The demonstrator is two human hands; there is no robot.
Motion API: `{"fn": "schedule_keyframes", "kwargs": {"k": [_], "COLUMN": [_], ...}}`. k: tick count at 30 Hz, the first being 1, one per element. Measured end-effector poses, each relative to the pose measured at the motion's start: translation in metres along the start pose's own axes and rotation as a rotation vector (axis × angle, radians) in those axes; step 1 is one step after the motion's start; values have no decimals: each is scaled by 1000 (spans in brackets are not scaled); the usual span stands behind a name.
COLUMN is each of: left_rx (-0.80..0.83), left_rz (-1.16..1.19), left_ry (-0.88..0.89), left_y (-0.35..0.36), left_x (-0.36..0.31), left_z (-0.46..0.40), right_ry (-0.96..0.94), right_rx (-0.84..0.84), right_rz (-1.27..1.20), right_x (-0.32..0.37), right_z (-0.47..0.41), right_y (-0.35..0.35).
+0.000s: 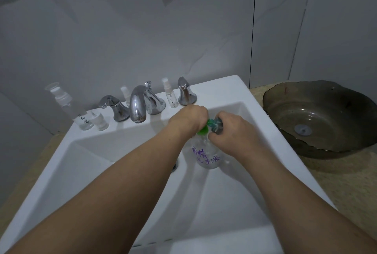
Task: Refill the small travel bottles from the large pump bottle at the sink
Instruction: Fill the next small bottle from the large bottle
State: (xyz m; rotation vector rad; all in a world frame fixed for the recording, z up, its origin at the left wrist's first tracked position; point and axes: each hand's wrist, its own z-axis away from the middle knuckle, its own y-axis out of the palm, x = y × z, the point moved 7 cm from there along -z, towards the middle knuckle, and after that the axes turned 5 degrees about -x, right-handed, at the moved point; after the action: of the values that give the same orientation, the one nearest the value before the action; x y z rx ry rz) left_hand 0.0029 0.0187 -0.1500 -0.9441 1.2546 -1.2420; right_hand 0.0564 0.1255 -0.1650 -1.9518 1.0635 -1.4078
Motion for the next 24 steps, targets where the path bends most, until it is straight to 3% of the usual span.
{"fn": "schedule_keyframes", "kwargs": {"k": [7,14,21,24], "left_rx": [-38,-46,279,384], "left_rz": [-176,-144,238,256], "left_ry": [88,42,-238,-306], "left_y": [-2,-3,-2,-4], "left_x": [-6,-2,6,13], "left_z": [2,1,12,16], "right_ry": [8,5,-12,-13], "right_rx": [1,3,-42,-57], "right_rz": [-23,-30,-85,-103], "right_x": [-2,-2,3,4], "right_z": [-1,-1,-1,-2], "right_y": [1,2,-5,-8]}}
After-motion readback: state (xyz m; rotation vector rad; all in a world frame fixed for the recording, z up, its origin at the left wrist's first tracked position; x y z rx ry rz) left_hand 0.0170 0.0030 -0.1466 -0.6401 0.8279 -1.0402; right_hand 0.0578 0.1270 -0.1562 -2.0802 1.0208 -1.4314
